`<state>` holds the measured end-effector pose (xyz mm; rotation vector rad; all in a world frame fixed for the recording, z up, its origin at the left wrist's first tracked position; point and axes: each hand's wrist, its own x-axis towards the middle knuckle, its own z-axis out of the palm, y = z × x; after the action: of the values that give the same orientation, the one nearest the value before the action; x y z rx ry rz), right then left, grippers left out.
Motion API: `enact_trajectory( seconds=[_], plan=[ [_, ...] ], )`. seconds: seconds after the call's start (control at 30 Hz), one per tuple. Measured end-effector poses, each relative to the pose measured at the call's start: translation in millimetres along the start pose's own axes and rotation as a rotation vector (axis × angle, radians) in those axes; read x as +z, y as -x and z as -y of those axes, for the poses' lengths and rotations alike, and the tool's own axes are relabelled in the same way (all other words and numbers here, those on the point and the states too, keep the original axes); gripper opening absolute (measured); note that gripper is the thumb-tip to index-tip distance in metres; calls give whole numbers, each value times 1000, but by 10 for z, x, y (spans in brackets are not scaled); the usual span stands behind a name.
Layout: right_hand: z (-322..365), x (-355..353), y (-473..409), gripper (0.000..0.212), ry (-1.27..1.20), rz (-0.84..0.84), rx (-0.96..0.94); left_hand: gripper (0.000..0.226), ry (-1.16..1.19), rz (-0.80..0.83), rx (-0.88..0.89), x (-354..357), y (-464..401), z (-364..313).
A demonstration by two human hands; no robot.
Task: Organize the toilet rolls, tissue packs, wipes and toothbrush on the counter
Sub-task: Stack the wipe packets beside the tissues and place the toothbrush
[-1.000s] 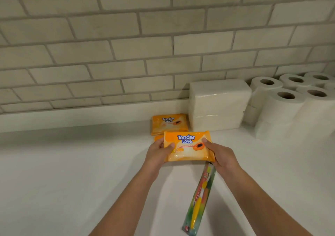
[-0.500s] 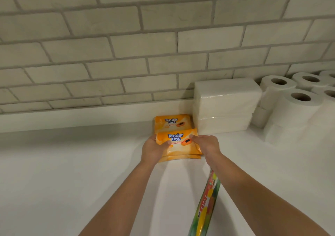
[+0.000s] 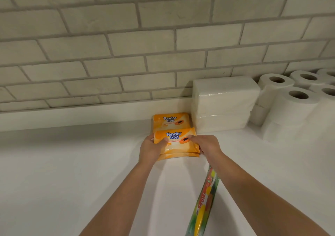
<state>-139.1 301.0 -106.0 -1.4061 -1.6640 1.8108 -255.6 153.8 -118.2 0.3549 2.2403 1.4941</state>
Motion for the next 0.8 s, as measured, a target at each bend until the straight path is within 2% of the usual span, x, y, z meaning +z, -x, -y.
enact_trajectory(
  seconds=[0.07,0.13,0.2,0.27,0.37,0.47,0.57,0.67,0.73,0.8],
  plan=[
    [-54,-79,15,39,-56,24,-13,34,39,-13,-7,3,48,5],
    [-125,-187,41,39,-39,7,-60,50,72,-57,-51,-2,120,27],
    [-190,-317,110,32,26,-43,-124,64,93,-107,-91,-10,204,83],
    [-246,-433,199,21,53,-72,-183,67,113,-147,-105,-11,322,164],
    [-353,-584,402,11,138,-67,-280,62,163,-200,-93,29,616,249],
    [-493,-693,597,12,304,22,-382,37,58,-206,-5,105,938,317],
    [-703,-753,731,13,487,80,-505,29,-153,-7,59,217,1206,387],
    [-901,-793,778,14,618,39,-556,25,-321,229,120,305,1504,390],
    [-957,-839,804,15,643,-7,-558,30,-418,288,205,371,1639,397],
    [-988,-910,798,14,691,-53,-588,38,-569,279,296,434,1713,401]
  ],
)
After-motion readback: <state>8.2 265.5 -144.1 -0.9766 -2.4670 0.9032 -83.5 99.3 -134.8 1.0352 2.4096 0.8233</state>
